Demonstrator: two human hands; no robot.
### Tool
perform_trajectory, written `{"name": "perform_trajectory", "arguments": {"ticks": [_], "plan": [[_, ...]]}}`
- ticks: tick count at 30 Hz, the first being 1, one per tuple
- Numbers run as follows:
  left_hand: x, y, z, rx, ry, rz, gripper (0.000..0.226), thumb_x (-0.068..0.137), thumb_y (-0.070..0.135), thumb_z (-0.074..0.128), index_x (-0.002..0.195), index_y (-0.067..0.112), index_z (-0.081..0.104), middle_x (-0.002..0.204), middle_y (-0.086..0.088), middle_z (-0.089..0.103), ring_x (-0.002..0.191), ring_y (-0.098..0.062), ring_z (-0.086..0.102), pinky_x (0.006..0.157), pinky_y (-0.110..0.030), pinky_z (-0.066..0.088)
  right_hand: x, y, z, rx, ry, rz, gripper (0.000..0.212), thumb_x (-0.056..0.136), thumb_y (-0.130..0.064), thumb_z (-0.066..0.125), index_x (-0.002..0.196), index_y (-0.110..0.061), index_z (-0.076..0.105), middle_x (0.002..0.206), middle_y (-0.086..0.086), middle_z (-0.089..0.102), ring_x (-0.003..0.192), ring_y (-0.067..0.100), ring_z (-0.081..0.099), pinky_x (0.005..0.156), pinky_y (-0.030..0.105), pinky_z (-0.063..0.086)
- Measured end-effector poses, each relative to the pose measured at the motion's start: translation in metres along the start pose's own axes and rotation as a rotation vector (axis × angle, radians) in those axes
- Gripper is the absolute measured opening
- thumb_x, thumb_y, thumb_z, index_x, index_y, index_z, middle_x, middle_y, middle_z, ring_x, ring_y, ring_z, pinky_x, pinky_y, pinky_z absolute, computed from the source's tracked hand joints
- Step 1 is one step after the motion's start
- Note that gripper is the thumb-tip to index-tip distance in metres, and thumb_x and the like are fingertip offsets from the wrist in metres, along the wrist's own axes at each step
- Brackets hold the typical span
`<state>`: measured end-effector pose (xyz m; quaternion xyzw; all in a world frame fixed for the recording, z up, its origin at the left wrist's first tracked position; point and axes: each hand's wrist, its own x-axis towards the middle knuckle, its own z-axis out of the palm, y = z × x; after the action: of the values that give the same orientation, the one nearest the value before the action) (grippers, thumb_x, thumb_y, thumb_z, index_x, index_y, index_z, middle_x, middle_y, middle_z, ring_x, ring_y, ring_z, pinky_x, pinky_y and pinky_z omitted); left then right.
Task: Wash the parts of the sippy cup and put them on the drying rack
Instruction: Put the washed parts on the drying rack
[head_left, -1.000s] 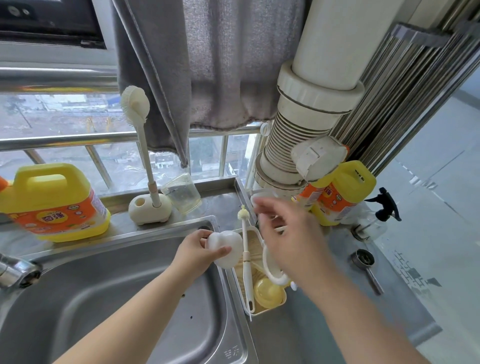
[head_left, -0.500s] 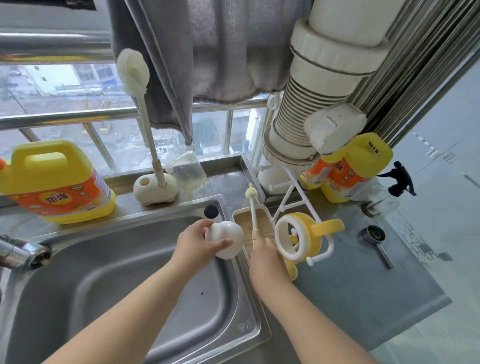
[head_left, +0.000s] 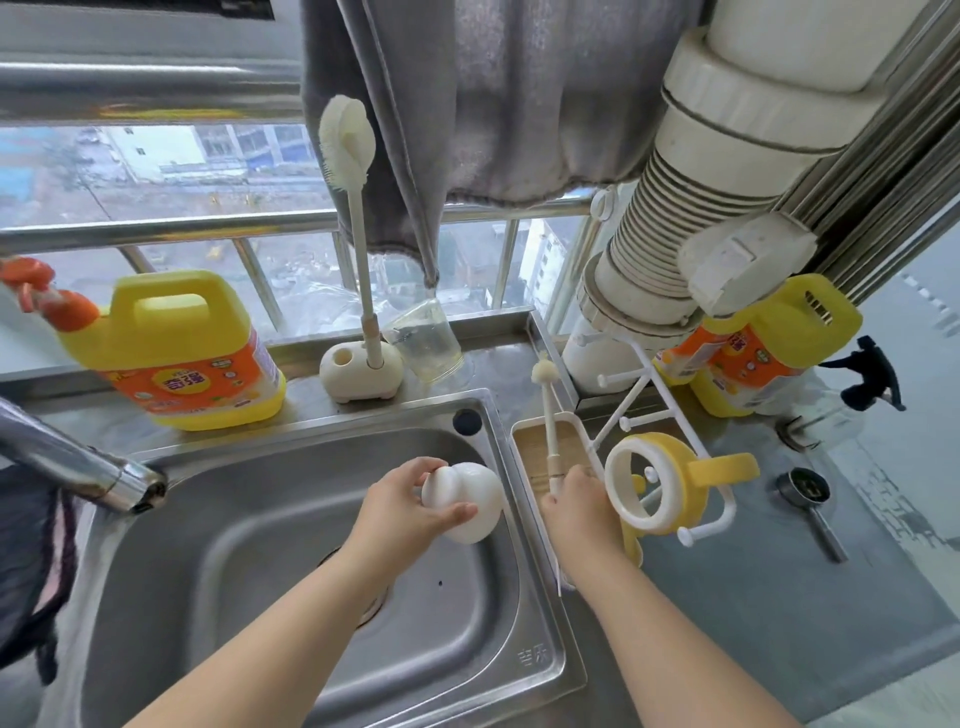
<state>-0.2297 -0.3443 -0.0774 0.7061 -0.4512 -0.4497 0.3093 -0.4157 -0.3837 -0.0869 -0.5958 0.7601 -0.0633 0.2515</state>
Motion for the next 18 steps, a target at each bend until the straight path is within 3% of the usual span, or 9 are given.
{"name": "perform_trajectory", "arguments": {"ticks": [5,9,14,18], "plan": [[0.005,0.002,0.004,0.01,-0.016,0.007,0.048,0.067,0.031,0.085,0.107,0.034,0.058,0.107,0.006,0.059,0.086,-0.009,0.059,0.066,-0.019,0.045,-0.011,-0.007,-0.008,-0.105,0.084,-0.181,0.02,0.093,-0.023,0.05,0.105,-0.008,0.055,0.099,0.01,0.063,0.088,0.023,0.06,0.079,0.034,0.052],[0.009,0.007,0.014,0.054,-0.023,0.027,0.05,0.069,0.031,0.083,0.113,0.028,0.06,0.105,0.006,0.057,0.091,-0.015,0.058,0.071,-0.025,0.046,-0.03,-0.009,-0.013,-0.043,0.02,-0.237,0.024,0.095,-0.024,0.049,0.111,-0.008,0.054,0.104,0.009,0.063,0.095,0.025,0.059,0.08,0.033,0.047],[0.011,0.004,0.025,0.072,-0.028,0.007,0.05,0.069,0.031,0.083,0.112,0.027,0.06,0.102,0.006,0.06,0.094,-0.018,0.06,0.076,-0.041,0.055,-0.055,-0.003,-0.013,0.132,0.029,-0.257,0.019,0.092,-0.024,0.053,0.107,-0.013,0.056,0.098,0.004,0.064,0.082,0.017,0.053,0.073,0.026,0.041],[0.012,0.007,0.034,0.072,-0.032,0.044,0.049,0.069,0.03,0.083,0.113,0.023,0.061,0.098,0.008,0.061,0.09,-0.018,0.06,0.07,-0.035,0.052,-0.062,0.004,-0.019,0.196,0.083,-0.305,0.018,0.091,-0.023,0.055,0.107,-0.016,0.058,0.086,-0.006,0.057,0.079,0.013,0.05,0.068,0.019,0.035]]}}
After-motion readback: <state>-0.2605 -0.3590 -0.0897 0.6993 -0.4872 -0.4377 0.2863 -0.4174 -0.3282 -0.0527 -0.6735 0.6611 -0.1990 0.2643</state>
